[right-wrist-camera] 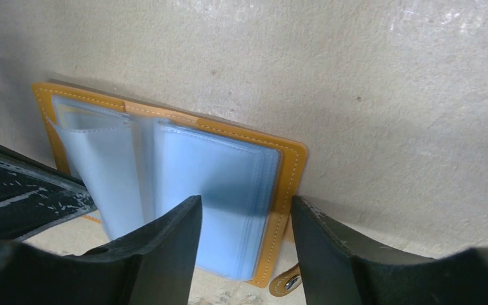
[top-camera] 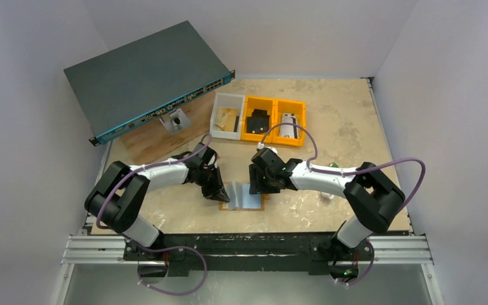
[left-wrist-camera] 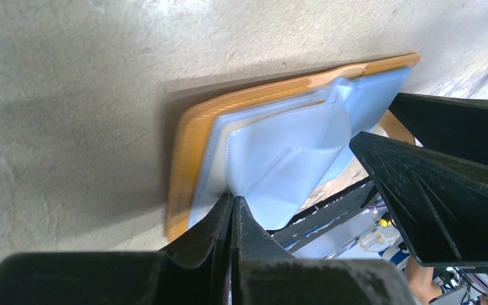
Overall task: Take the credit cards out of the card holder
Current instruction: Remove the credit card from the card holder.
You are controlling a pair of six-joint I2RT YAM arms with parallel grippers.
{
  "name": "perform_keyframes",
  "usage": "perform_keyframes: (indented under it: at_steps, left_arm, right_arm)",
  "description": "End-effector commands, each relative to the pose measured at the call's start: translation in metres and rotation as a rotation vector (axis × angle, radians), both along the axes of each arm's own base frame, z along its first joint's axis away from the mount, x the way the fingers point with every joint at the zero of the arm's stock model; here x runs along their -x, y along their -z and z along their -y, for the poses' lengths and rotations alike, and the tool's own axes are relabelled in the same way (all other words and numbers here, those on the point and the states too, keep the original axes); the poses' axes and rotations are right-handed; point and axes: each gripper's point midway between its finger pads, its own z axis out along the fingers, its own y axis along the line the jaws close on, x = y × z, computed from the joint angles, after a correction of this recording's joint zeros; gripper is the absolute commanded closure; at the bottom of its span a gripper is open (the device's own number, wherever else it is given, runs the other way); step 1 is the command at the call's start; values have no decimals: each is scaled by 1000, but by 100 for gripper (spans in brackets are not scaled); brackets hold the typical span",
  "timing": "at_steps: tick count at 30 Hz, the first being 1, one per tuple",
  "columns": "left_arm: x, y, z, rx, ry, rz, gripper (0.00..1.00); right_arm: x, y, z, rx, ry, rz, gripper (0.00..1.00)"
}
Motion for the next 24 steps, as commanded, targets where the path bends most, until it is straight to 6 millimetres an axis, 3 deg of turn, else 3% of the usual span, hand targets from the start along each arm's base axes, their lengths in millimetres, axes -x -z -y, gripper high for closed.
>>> perform_keyframes:
  at_steps: [1,17,24]
  left_arm:
    - [-12,-4,9,-9,9,44,100]
    - [-24,-29,43,43,76,119,100]
    - [-23,-30,50,45,94,120,100]
  right_arm:
    - [2,8,-14,-55,-34,-21,48]
    - [2,12,-37,-121,-98,-45,50]
    - [-7,-10,-32,-143,-46,5,48]
